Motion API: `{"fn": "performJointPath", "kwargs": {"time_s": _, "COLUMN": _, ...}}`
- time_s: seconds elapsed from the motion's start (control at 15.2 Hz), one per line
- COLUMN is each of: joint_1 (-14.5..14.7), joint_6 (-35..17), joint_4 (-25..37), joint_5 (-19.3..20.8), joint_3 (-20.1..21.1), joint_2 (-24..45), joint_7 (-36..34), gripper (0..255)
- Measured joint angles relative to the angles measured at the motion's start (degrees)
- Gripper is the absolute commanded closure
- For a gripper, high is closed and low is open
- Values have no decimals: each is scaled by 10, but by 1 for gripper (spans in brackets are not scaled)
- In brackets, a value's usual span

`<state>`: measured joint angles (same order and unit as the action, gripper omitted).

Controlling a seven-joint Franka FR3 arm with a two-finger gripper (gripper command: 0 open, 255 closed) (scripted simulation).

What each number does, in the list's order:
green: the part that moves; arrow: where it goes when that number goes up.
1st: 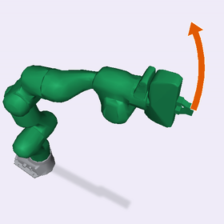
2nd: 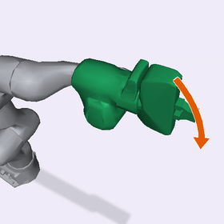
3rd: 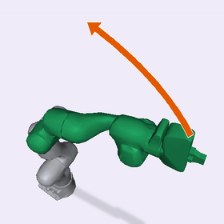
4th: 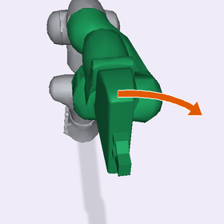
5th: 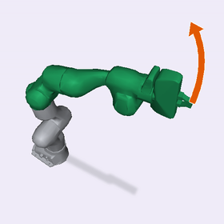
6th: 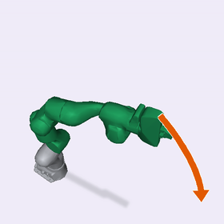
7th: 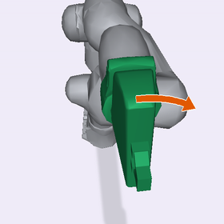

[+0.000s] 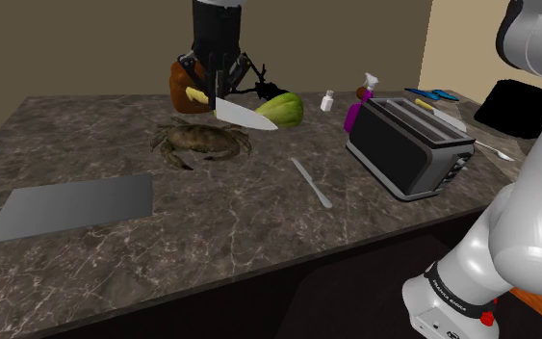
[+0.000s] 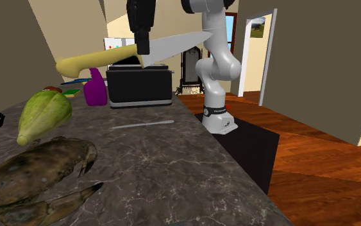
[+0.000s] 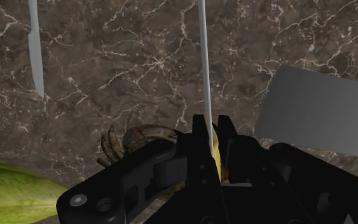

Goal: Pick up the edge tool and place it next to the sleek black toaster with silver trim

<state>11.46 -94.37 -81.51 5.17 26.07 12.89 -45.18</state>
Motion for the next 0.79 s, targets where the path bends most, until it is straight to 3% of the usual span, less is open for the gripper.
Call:
{"fn": "performJointPath", "kwargs": {"time_s": 0.33, "joint_1": 6, "joint_6": 44, "joint_4": 55, "joint_5": 5, "joint_3": 1, "joint_2": 12, "joint_7": -2, "gripper": 255}}
{"fn": "performJointPath", "kwargs": {"time_s": 0.79, "joint_1": -60, "joint_6": 28, "joint_4": -30, "joint_5": -33, "joint_3": -30, "joint_2": -65, "joint_7": 87, "gripper": 255}}
